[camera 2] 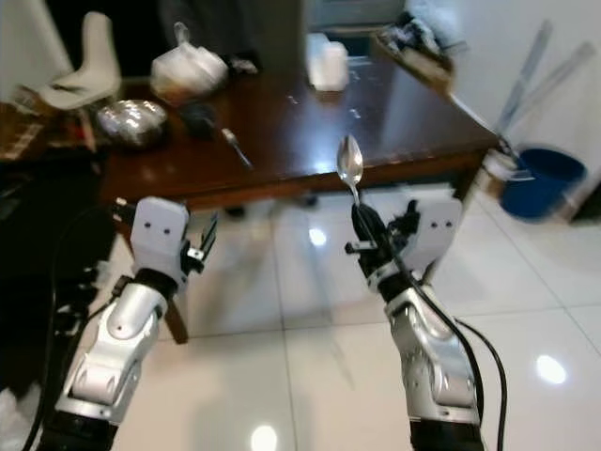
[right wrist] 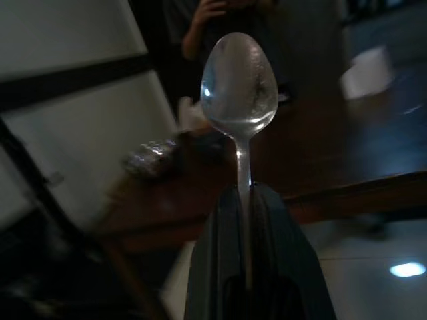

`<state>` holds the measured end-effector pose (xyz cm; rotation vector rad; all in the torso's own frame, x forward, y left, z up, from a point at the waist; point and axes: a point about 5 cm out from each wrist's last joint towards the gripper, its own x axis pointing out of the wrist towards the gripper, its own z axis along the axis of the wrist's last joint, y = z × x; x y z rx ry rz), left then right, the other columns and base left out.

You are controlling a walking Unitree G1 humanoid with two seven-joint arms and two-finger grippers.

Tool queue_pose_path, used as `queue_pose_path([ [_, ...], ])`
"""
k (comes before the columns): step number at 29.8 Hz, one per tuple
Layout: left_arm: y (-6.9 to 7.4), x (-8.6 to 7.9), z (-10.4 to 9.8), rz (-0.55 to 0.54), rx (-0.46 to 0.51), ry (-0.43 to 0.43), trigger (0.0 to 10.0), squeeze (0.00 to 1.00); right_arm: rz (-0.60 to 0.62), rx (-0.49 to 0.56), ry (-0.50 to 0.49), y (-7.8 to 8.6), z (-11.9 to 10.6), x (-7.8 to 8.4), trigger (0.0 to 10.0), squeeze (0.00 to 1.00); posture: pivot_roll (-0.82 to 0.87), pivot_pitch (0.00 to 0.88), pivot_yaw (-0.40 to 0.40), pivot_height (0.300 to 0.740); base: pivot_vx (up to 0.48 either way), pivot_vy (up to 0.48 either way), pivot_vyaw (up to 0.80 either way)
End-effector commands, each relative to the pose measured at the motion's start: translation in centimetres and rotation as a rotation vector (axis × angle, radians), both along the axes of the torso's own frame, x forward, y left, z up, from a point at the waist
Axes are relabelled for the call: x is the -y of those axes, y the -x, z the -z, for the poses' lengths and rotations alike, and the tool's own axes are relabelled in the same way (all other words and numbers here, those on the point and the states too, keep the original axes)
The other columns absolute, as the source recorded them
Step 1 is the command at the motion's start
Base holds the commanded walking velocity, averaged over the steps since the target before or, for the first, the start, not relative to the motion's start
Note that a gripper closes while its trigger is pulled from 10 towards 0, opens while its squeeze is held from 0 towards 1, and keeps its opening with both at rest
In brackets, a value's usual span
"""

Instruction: Setting the table

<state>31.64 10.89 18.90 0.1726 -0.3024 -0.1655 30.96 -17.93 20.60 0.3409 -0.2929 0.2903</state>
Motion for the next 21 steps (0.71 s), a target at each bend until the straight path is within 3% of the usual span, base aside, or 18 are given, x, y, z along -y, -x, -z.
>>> queue_pose_path([
  [1, 0.1, -0.3, 0.5, -0.011, -0.029, -0.006, 10.0, 0.0, -0.03, -0.015, -0.072, 0.2, 0.0, 0.1, 10.0, 0.0, -0.09, 0.0, 0.107, 0.74, 0.48, 0.0, 0.0],
  [8, 0.1, -0.2, 0.4, -0.019, -0.025, -0.006, 10.0, 0.0, -0.068, -0.07, -0.172, 0.3, 0.7, 0.5, 10.0, 0.0, -0.09, 0.0, 0.103, 0.74, 0.48, 0.0, 0.0],
  [12, 0.0, -0.5, 0.4, -0.029, -0.024, -0.009, 10.0, 0.0, -0.072, -0.183, -0.085, 0.3, 3.1, 0.5, 10.0, 0.0, -0.08, 0.0, 0.103, 0.74, 0.48, 0.0, 0.0],
  [21, 0.1, -0.6, 0.4, -0.009, -0.017, -0.041, 10.0, 0.0, -0.148, -0.314, 0.16, 0.8, 5.3, -0.4, 10.0, 0.0, -0.09, 0.0, 0.104, 0.74, 0.48, 0.0, 0.0],
])
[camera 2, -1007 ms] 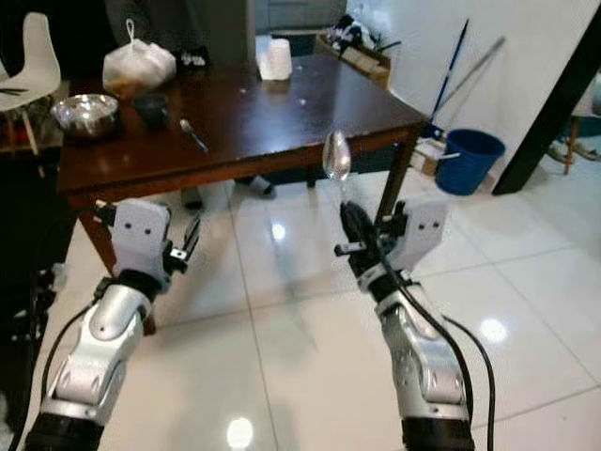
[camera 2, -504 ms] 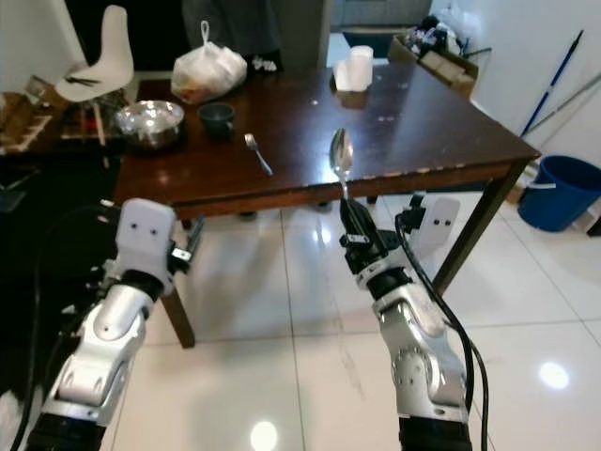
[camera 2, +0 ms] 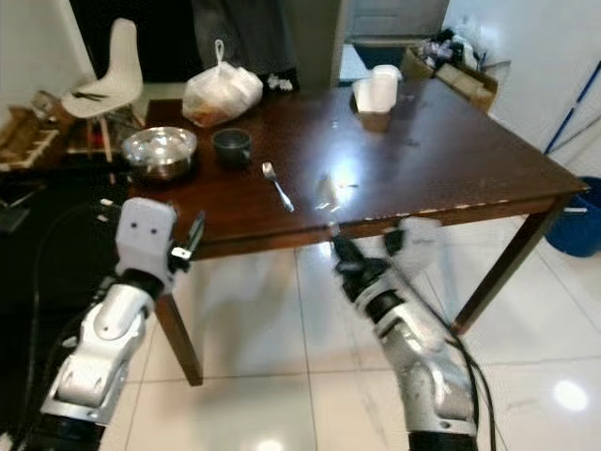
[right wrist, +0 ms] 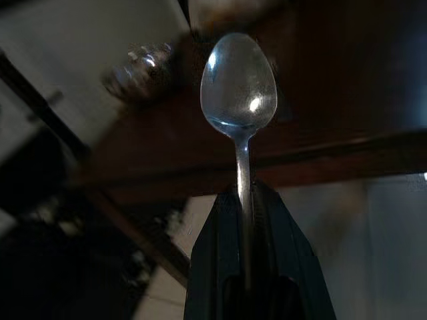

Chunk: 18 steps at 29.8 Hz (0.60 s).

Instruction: Setting the table

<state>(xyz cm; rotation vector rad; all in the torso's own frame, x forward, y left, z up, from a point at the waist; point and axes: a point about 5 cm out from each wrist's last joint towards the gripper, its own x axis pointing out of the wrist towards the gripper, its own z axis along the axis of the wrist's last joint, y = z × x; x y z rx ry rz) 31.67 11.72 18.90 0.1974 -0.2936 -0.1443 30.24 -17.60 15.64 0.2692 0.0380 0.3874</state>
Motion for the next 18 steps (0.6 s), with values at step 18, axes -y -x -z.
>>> queue_pose_path([
  [18, 0.5, 0.6, 0.5, 0.067, -0.009, -0.05, 10.0, 0.0, -0.197, -0.04, 0.162, 1.0, 1.8, -3.2, 10.0, 0.0, -0.08, 0.0, 0.1, 0.74, 0.48, 0.0, 0.0],
])
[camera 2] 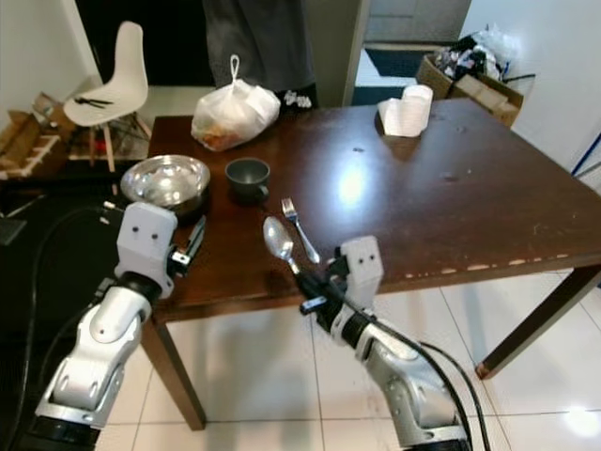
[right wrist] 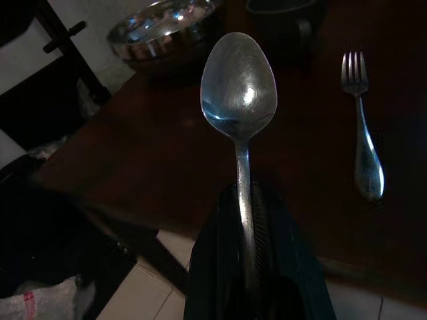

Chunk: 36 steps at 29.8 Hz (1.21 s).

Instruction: Setting the table

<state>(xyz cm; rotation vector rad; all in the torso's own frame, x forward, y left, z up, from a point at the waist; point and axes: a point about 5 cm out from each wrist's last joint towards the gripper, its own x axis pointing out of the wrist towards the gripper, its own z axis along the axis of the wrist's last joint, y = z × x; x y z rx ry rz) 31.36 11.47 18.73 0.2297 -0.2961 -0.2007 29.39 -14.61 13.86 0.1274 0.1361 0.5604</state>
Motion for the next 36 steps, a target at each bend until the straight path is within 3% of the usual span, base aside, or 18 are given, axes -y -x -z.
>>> queue_pose_path([
  [1, 0.3, 0.3, 0.3, 0.023, -0.009, -0.015, 10.0, 0.0, -0.025, -0.001, 0.016, 0.3, 0.3, -0.6, 10.0, 0.0, -0.08, 0.0, 0.1, 0.74, 0.48, 0.0, 0.0],
  [8, 0.4, 0.3, 0.3, 0.04, -0.012, -0.034, 10.0, 0.0, -0.066, -0.014, 0.012, 0.2, 1.1, -2.3, 10.0, 0.0, -0.08, 0.0, 0.099, 0.74, 0.452, 0.0, 0.0],
  [11, 0.6, 0.3, 0.2, 0.101, -0.025, -0.073, 10.0, 0.0, -0.096, -0.026, 0.007, 0.4, 1.6, -3.4, 10.0, 0.0, -0.07, 0.0, 0.096, 0.74, 0.0, 0.0, 0.0],
  [12, 1.0, 0.1, 0.0, 0.165, -0.042, -0.076, 10.0, 0.0, -0.097, -0.039, 0.004, 0.4, 2.1, -4.0, 10.0, 0.0, -0.07, 0.0, 0.096, 0.74, 0.0, 0.0, 0.0],
  [15, 1.3, -0.2, -0.4, 0.225, -0.047, -0.102, 10.0, 0.0, -0.073, -0.055, 0.012, 0.3, 2.7, -4.3, 10.0, 0.0, -0.06, 0.0, 0.093, 0.74, 0.0, 0.0, 0.0],
  [21, 1.7, -1.5, -2.1, 0.285, -0.041, -0.131, 10.0, 0.0, 0.064, -0.089, 0.031, -1.2, 4.1, -4.4, 10.0, 0.0, -0.04, 0.0, 0.099, 0.74, 0.0, 0.0, 0.0],
  [36, 2.3, -1.8, -3.1, 0.322, -0.052, -0.133, 10.0, 0.0, 0.162, -0.111, 0.047, -3.1, 4.9, -4.2, 10.0, 0.0, -0.01, 0.0, 0.111, 0.74, 0.0, 0.0, 0.0],
])
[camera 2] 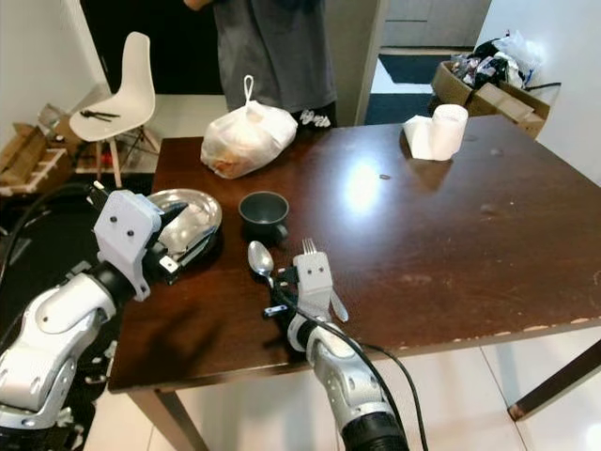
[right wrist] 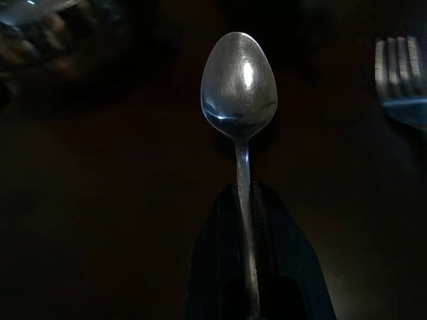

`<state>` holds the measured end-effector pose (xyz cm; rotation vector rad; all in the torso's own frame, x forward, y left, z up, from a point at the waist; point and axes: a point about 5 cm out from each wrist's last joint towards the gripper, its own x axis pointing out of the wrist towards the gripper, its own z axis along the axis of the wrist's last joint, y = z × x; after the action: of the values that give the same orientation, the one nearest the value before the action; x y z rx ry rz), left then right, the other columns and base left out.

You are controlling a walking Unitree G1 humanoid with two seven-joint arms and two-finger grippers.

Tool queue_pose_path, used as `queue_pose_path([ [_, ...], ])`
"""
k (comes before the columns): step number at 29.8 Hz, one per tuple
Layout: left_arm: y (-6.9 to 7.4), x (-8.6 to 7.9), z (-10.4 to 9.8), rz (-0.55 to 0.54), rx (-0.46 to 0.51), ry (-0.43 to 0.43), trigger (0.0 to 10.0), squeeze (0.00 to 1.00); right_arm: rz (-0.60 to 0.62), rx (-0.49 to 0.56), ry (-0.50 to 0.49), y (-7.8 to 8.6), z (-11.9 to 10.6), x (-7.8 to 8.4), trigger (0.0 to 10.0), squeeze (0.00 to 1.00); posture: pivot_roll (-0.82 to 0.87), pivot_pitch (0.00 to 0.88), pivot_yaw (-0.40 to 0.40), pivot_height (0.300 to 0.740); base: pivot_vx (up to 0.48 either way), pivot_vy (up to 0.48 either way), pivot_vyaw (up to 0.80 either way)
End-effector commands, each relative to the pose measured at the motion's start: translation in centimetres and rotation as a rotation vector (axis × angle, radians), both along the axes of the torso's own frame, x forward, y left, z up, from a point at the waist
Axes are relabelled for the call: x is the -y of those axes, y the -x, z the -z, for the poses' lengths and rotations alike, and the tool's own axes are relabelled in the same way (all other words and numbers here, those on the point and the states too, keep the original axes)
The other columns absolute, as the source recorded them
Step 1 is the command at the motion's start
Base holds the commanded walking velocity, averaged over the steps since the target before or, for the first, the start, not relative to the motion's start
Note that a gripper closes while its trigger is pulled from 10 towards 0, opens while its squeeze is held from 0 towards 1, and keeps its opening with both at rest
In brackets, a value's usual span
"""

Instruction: Setting the table

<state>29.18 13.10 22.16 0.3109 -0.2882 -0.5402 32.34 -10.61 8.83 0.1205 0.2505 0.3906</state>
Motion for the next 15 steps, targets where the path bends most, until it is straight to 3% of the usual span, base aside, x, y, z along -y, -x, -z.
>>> queue_pose_path([
  [1, 0.2, -0.2, 0.2, 0.006, -0.027, -0.003, 10.0, 0.0, 0.022, 0.001, 0.009, -0.4, 0.0, 0.3, 10.0, 0.0, -0.01, 0.0, 0.116, 0.74, 0.0, 0.0, 0.0],
  [6, 0.7, -0.3, 0.5, 0.011, -0.056, -0.006, 10.0, 0.0, 0.062, -0.002, 0.042, -0.6, 0.4, 2.2, 10.0, 0.0, 0.0, 0.01, 0.131, 0.74, 0.0, 0.0, 0.0],
  [15, 0.8, -0.3, 0.4, 0.008, -0.071, -0.003, 10.0, 0.0, 0.056, 0.0, 0.052, -0.7, 0.7, 2.5, 10.0, 0.0, 0.01, 0.027, 0.139, 0.74, 0.0, 0.0, 0.0],
])
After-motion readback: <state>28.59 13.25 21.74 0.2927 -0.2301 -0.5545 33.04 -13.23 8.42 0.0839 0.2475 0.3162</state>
